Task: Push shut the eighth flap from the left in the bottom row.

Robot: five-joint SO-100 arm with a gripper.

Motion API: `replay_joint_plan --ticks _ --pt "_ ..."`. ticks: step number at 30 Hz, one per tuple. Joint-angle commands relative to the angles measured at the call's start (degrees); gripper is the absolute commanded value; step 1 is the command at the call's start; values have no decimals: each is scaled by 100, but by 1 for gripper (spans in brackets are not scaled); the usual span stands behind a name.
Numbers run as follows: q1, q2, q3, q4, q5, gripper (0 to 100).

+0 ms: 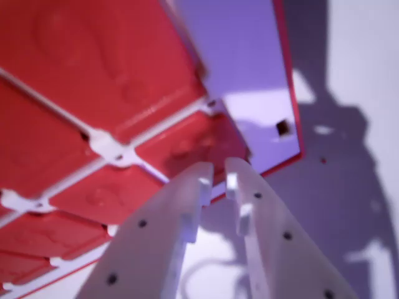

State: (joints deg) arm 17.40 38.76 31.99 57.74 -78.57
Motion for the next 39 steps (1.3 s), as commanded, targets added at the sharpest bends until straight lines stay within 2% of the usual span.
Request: replay_joint_plan --ticks 1,18,24,34,39 --pt "-123 1415 79 44 -70 2" --pt "-677 4482 2364 633 -255 2" --pt "-1037 5502 3032 650 -369 2" --pt "-1828 7172 4096 404 -642 2" --pt "-2074 8051 4737 299 -809 2"
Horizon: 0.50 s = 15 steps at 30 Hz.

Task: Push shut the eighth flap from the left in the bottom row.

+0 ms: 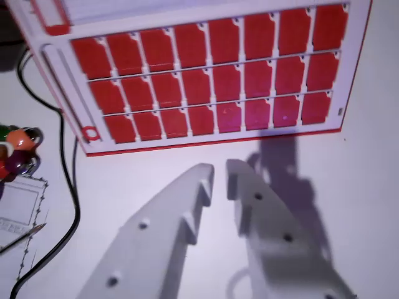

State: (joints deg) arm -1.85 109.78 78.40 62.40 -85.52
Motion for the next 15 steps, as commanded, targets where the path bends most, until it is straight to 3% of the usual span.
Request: replay_joint_plan --ticks 1,8,15 --pt "-176 1134 255 -167 -141 2" --pt "-299 2180 1187 -167 -211 2" --pt "-334 2593 1459 -167 -220 2"
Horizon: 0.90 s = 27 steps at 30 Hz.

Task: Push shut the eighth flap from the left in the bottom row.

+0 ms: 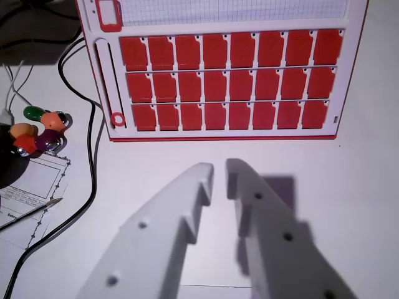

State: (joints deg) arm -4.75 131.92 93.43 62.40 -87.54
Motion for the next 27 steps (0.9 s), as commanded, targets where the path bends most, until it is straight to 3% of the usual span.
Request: replay_joint_plan --ticks 1,27 --pt "-62 431 0 -167 -18 2" --pt "9 1002 343 -26 26 2"
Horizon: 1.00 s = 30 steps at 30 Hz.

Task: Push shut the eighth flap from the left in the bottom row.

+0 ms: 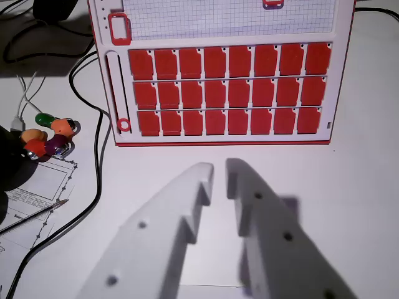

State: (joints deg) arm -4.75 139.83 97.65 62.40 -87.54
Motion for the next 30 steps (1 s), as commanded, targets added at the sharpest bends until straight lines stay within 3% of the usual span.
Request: replay_joint_plan --ticks 1,30 --pt "9 211 -79 -26 35 2" --pt "105 185 -9 -158 44 2"
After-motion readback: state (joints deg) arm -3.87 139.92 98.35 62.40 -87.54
